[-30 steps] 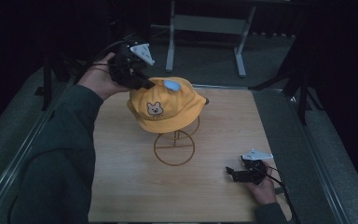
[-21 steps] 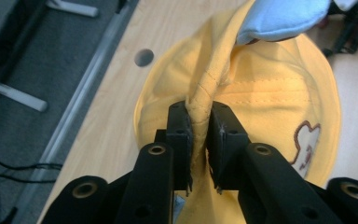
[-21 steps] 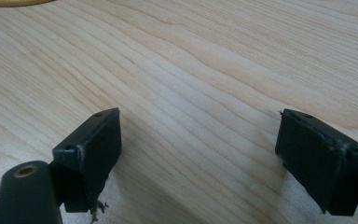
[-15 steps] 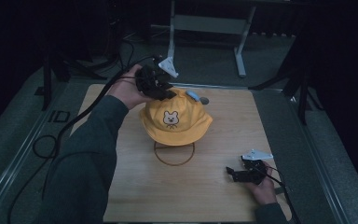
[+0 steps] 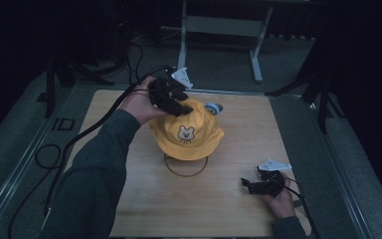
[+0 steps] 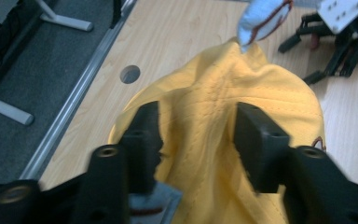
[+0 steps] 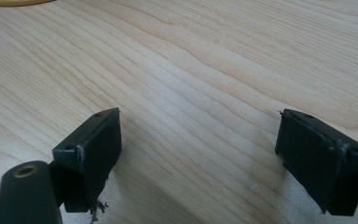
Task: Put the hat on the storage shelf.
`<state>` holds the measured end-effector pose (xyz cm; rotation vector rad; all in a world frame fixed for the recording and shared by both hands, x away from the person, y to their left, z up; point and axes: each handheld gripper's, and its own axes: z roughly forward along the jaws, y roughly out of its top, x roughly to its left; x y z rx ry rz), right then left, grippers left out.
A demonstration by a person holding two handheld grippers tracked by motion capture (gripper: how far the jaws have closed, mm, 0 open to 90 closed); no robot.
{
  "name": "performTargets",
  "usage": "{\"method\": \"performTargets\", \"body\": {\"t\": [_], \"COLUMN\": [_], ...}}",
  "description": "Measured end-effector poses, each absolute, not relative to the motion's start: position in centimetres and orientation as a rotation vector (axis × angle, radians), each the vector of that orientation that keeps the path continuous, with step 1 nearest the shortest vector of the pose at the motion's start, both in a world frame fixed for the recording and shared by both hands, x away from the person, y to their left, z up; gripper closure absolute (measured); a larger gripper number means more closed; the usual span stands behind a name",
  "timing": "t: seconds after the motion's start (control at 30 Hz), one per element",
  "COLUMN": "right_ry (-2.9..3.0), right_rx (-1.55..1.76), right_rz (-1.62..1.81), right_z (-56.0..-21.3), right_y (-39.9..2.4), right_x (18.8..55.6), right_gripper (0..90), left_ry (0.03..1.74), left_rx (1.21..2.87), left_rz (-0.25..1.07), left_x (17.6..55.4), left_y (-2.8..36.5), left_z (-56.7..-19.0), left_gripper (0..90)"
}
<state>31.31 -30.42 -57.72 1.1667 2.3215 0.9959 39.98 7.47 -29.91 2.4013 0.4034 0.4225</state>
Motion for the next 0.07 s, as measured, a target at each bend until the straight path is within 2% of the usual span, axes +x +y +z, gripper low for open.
{"method": "performTargets", "body": {"t": [0.07], "right_ry": [2.322], "right_rx": [1.167], "right_rz": [0.996], "right_z": [-57.72], "right_y": [-30.42], "right_x": [31.31], "right_gripper": [14.2], "left_ry": [0.416], "left_rx": [2.368], "left_rz": [0.437], "left_x": [39.86], "left_y": [7.98], "left_z": [-29.7], "left_gripper": [43.0]}}
